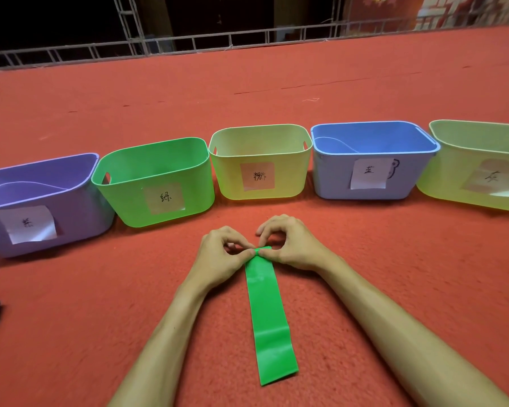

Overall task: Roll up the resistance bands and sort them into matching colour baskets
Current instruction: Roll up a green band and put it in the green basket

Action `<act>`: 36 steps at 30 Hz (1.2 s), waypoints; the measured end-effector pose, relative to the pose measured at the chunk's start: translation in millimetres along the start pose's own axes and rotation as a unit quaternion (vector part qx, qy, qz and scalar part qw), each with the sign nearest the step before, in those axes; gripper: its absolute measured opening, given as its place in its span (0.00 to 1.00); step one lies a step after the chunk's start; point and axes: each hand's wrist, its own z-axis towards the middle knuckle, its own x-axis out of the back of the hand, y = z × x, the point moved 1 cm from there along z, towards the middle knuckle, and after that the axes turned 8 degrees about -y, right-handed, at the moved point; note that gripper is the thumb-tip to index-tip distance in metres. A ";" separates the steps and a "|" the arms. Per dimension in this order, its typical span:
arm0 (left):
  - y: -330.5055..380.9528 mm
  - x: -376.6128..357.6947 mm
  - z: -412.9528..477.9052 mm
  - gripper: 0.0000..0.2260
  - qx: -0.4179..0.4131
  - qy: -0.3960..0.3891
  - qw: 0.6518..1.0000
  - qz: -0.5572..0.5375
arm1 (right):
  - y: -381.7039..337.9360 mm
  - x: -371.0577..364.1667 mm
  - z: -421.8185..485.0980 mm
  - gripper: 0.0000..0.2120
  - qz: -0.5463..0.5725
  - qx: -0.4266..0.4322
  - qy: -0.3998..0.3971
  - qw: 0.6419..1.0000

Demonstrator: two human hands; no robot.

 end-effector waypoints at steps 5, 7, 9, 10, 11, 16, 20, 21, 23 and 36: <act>-1.8 -0.1 -1.2 0.08 -0.013 -0.012 0.999 -0.032 | 2.7 -0.3 1.1 0.04 0.008 -0.008 -0.002 1.000; -2.5 -0.2 -1.0 0.07 -0.020 -0.003 0.999 -0.039 | 4.3 -1.0 2.3 0.07 0.014 -0.013 0.010 1.000; -3.1 -0.7 -0.8 0.08 -0.026 0.011 0.999 -0.043 | 4.6 -2.5 2.5 0.06 0.010 -0.006 0.026 1.000; -3.3 -1.3 -0.6 0.08 -0.026 0.019 0.999 -0.041 | 5.1 -2.9 2.2 0.05 0.007 -0.001 0.035 0.999; -3.2 -2.1 -0.4 0.08 -0.024 0.028 0.999 -0.035 | 5.7 -3.2 2.2 0.04 0.001 0.003 0.043 0.999; 3.2 -3.9 -2.5 0.10 -0.017 0.040 0.998 0.036 | 6.7 -5.1 2.1 0.05 -0.037 0.010 0.053 0.998; 4.0 -3.9 -2.5 0.08 -0.006 0.041 0.998 0.057 | 6.3 -5.0 1.8 0.05 -0.035 0.003 0.058 0.998; 3.6 -3.5 -2.1 0.08 -0.001 0.042 0.997 0.058 | 6.5 -4.8 2.3 0.05 -0.035 0.001 0.057 0.998; 3.0 -2.4 -1.5 0.06 0.005 0.042 0.997 0.057 | 6.3 -4.4 3.0 0.05 -0.035 -0.003 0.053 0.998; 3.4 0.7 -1.0 0.07 0.008 0.014 1.000 0.026 | 6.5 -2.6 1.4 0.02 -0.030 -0.014 0.038 0.999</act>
